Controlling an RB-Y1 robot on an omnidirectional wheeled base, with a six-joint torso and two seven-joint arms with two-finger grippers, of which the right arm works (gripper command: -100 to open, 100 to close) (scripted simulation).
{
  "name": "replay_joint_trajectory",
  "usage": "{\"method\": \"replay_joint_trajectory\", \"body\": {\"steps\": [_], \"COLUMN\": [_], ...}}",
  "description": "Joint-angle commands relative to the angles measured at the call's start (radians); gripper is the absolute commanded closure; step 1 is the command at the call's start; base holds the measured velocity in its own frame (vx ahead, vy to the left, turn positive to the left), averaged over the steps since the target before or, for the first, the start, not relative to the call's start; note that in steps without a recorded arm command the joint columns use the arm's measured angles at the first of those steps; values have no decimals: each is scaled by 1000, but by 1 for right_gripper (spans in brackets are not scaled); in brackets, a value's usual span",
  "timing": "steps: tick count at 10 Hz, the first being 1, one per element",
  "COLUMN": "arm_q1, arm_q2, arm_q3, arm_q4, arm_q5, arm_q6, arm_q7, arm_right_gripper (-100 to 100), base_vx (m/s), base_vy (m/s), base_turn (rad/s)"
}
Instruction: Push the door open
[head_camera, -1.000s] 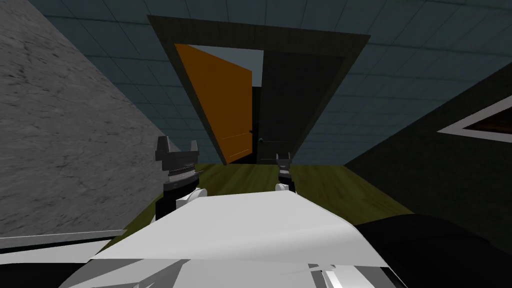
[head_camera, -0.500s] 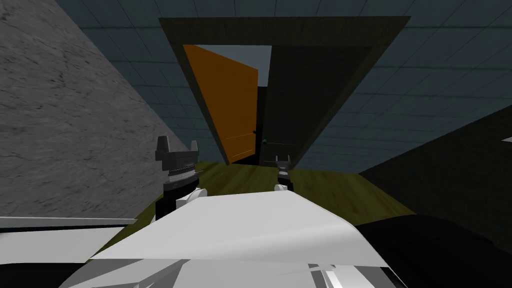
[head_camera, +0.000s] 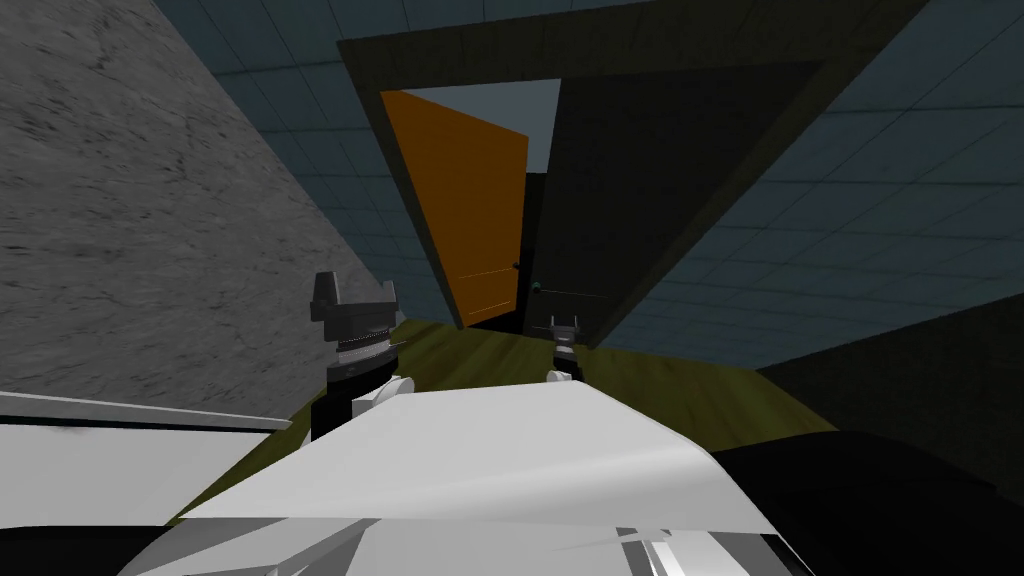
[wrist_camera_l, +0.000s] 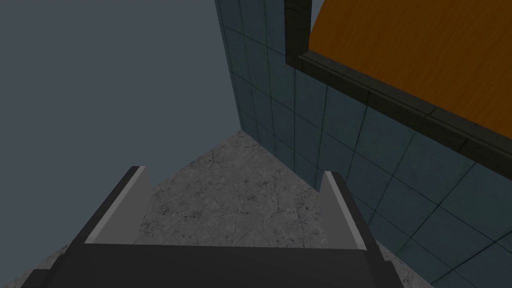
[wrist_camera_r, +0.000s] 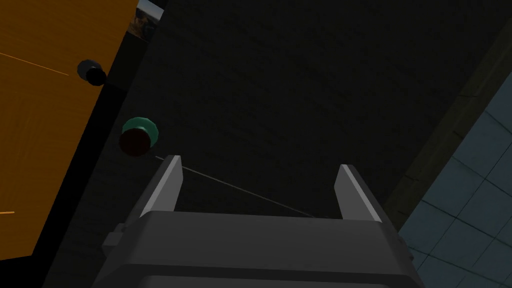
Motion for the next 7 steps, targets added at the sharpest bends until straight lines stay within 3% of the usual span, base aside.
{"method": "replay_joint_trajectory", "body": {"steps": [1, 7], "arm_q1": [-3, -33], "arm_q2": [2, 16], "arm_q3": [3, 12], "arm_q4": [32, 158], "arm_q5": [-19, -88], "arm_q6": [-15, -63], "arm_q7": [-24, -100], "arm_right_gripper": [-100, -100], "base_vx": [88, 94], "base_vy": [-16, -44], "base_turn": [131, 135]}}
